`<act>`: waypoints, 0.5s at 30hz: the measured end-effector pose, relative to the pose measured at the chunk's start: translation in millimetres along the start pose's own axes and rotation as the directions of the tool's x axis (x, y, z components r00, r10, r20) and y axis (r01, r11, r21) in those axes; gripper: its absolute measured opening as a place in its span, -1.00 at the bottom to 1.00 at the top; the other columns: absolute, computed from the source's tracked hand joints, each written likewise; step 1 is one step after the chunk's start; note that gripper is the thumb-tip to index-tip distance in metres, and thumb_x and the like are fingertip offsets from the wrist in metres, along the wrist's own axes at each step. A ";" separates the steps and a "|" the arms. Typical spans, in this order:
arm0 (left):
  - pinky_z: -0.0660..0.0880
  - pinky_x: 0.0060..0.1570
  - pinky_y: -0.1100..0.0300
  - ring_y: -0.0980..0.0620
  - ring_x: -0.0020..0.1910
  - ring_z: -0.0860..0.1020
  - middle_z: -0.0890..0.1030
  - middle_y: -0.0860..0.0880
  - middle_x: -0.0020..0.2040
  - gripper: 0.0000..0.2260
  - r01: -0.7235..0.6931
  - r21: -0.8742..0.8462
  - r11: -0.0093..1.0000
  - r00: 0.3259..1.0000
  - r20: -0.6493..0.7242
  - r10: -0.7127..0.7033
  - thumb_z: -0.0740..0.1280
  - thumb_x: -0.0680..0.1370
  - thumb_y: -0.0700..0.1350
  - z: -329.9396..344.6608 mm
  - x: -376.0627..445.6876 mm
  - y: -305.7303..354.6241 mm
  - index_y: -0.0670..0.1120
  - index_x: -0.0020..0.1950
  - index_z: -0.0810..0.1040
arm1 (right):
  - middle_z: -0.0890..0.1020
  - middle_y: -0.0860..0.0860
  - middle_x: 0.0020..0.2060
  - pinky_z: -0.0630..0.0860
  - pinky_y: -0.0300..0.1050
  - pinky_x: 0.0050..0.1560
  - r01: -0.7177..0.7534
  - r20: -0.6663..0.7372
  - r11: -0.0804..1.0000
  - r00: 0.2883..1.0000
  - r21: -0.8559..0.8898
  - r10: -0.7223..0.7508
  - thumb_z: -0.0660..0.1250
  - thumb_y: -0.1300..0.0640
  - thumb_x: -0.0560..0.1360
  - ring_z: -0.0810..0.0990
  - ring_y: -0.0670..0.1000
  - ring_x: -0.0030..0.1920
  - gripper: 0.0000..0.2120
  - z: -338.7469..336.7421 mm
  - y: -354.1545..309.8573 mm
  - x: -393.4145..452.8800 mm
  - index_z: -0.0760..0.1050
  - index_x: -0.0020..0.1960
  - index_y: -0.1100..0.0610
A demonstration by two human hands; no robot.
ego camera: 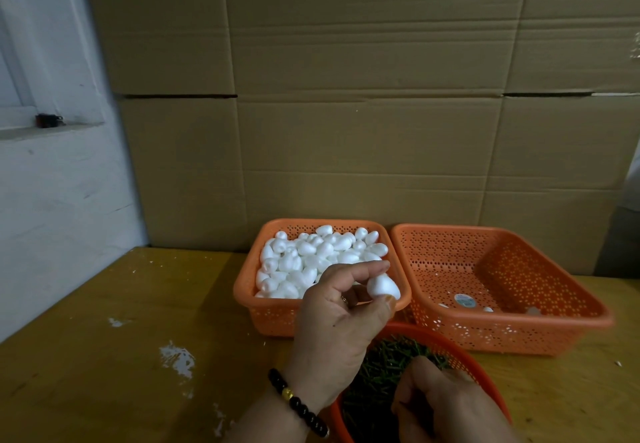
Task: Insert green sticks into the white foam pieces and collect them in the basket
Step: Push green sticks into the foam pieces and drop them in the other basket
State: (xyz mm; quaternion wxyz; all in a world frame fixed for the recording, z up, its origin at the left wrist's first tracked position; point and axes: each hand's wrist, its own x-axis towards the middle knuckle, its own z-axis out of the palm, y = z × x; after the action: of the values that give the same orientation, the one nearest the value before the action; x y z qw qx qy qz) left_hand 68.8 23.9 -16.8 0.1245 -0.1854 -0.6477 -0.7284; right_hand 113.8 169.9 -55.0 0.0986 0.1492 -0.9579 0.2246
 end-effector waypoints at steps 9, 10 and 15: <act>0.59 -0.04 -0.02 0.08 -0.09 0.60 0.59 0.17 -0.12 -0.63 0.026 -0.025 0.999 0.999 -0.038 -0.027 0.43 0.30 -0.24 3.4 1.0 -2.3 0.18 -0.03 0.62 | 0.07 -0.76 -0.06 0.26 -0.55 -0.04 0.007 0.009 1.000 1.000 -0.006 -0.007 0.27 -0.07 0.38 0.36 -0.37 -0.14 -0.85 -0.8 0.9 0.0 0.28 -0.27 -0.21; 0.58 -0.04 -0.04 0.09 -0.09 0.60 0.59 0.18 -0.13 -0.63 0.022 -0.021 1.000 0.999 -0.045 -0.023 0.43 0.29 -0.25 3.6 1.2 -2.2 0.18 -0.04 0.61 | 0.08 -0.75 -0.05 0.26 -0.55 -0.05 0.009 0.011 1.000 1.000 -0.007 -0.009 0.27 -0.08 0.38 0.37 -0.36 -0.13 -0.85 -0.6 1.3 0.3 0.29 -0.26 -0.21; 0.58 -0.02 -0.09 0.05 -0.07 0.59 0.64 0.14 -0.09 -0.66 0.006 -0.009 1.000 0.998 -0.056 -0.007 0.43 0.29 -0.24 4.7 0.7 -0.7 0.16 -0.07 0.60 | 0.12 -0.71 -0.01 0.29 -0.54 -0.10 0.030 0.008 1.000 1.000 0.006 -0.030 0.27 -0.08 0.38 0.40 -0.32 -0.12 -0.86 -0.2 3.2 1.0 0.30 -0.25 -0.21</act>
State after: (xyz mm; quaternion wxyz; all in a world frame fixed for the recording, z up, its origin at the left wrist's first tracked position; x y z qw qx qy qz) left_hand 68.4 28.7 -16.6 0.1392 -0.1634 -0.6413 -0.7366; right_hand 111.8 172.4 -55.8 0.0976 0.1650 -0.9552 0.2254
